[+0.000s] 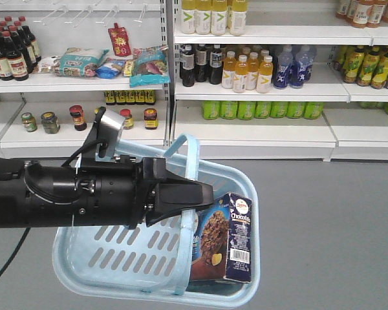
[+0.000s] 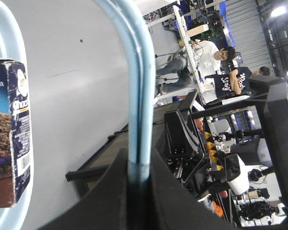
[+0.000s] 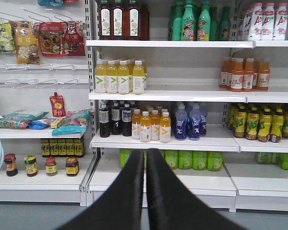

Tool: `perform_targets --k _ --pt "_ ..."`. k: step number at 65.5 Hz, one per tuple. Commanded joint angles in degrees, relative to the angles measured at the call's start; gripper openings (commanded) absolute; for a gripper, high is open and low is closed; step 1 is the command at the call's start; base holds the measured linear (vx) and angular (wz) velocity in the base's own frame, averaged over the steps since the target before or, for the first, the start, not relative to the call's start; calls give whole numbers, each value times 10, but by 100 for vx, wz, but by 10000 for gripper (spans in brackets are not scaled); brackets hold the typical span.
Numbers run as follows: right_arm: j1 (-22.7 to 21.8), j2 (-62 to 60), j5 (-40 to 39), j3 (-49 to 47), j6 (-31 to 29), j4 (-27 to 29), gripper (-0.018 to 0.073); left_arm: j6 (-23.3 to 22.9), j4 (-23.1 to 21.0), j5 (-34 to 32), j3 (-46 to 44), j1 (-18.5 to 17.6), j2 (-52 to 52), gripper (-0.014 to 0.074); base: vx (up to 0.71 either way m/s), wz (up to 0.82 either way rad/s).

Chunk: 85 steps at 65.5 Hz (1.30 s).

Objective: Left arm holds basket, right arm returns cookies

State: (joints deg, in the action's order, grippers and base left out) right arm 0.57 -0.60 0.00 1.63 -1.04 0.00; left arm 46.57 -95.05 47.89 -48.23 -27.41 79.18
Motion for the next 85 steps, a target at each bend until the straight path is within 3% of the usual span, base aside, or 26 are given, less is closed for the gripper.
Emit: perform_targets --k 1,37,85 --pt "0 -4 -40 1 -5 0 -6 6 -64 25 -23 -2 -19 -6 52 0" --pt "0 -4 -40 1 -5 0 -6 6 -64 25 -23 -2 -19 -6 47 -12" --pt "0 -4 -41 1 -5 0 -6 6 -64 25 -23 -2 -19 -6 29 -90"
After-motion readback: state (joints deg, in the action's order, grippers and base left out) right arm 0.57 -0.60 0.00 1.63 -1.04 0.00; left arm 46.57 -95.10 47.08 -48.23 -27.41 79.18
